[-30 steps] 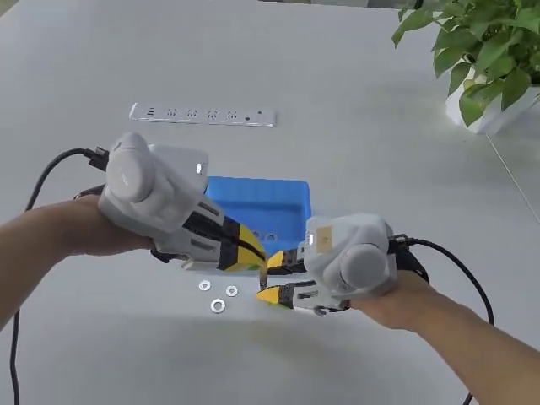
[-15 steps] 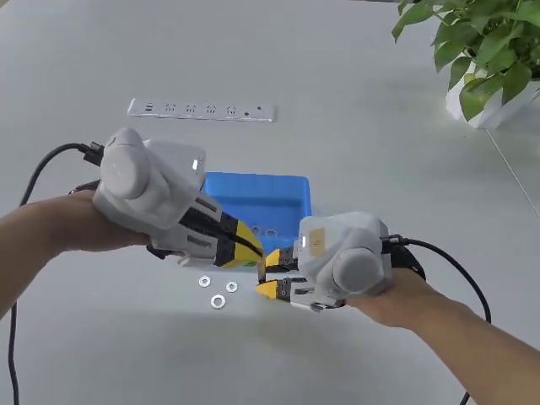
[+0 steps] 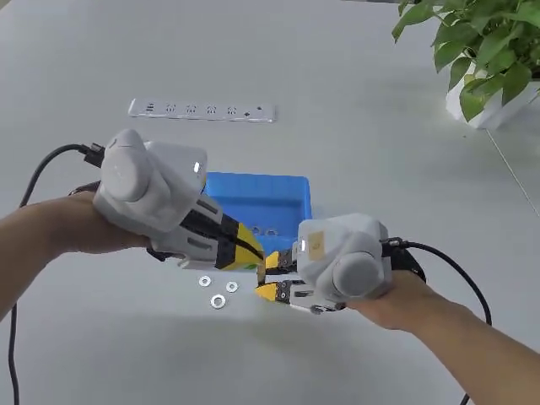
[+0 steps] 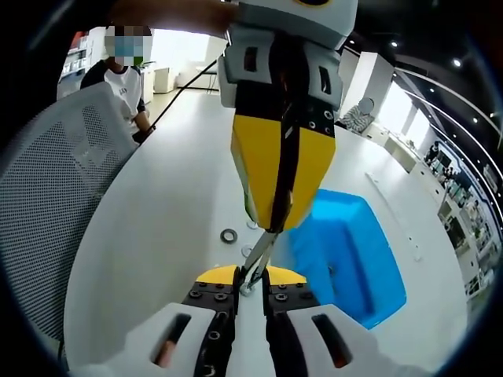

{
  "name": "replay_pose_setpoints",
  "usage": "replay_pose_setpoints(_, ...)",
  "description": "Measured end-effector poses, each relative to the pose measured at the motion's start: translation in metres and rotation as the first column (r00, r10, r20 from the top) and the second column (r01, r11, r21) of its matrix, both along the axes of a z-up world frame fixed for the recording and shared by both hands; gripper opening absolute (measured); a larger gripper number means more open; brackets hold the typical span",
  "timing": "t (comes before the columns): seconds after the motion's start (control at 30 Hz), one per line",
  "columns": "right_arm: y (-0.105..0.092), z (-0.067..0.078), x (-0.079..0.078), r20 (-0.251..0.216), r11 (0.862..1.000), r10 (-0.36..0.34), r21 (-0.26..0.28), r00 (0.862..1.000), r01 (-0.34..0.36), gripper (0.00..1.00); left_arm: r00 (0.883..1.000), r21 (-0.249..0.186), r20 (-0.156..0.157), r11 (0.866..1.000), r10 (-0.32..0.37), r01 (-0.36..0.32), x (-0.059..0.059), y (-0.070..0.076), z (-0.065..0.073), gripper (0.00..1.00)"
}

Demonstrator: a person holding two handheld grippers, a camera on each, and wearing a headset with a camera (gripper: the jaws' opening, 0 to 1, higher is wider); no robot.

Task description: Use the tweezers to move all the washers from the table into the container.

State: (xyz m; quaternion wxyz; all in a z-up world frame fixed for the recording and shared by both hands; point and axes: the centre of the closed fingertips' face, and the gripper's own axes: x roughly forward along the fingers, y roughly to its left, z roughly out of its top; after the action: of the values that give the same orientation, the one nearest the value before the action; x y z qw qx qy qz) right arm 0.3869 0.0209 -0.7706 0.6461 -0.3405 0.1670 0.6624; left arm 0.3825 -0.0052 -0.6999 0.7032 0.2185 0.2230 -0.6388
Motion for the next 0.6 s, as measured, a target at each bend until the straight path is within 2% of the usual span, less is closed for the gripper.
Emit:
replay_pose_setpoints(0.2, -0.0003, -0.0022, -0.0013, -0.002, 1.0, 0.004, -0.007, 1.0, -0.004, 0.13, 1.0, 0.001, -0.01, 1.0, -0.001, 0.001, -0.0007, -0.001, -0.0021, 0.04)
replay_pose_setpoints(0.4, -0.0005, -0.0026, -0.0009, -0.02, 1.0, -0.006, -0.003, 1.0, 0.006, 0.12, 1.0, 0.002, -0.006, 1.0, -0.002, 0.002, 0.0003, -0.0013, -0.0024, 0.04)
replay_pose_setpoints(0.6, -0.0013, -0.0035, -0.001, -0.081, 0.999, -0.036, -0.003, 0.996, 0.036, 0.1, 1.0, -0.004, -0.014, 1.0, -0.005, 0.005, -0.0006, -0.0023, -0.0027, 0.04)
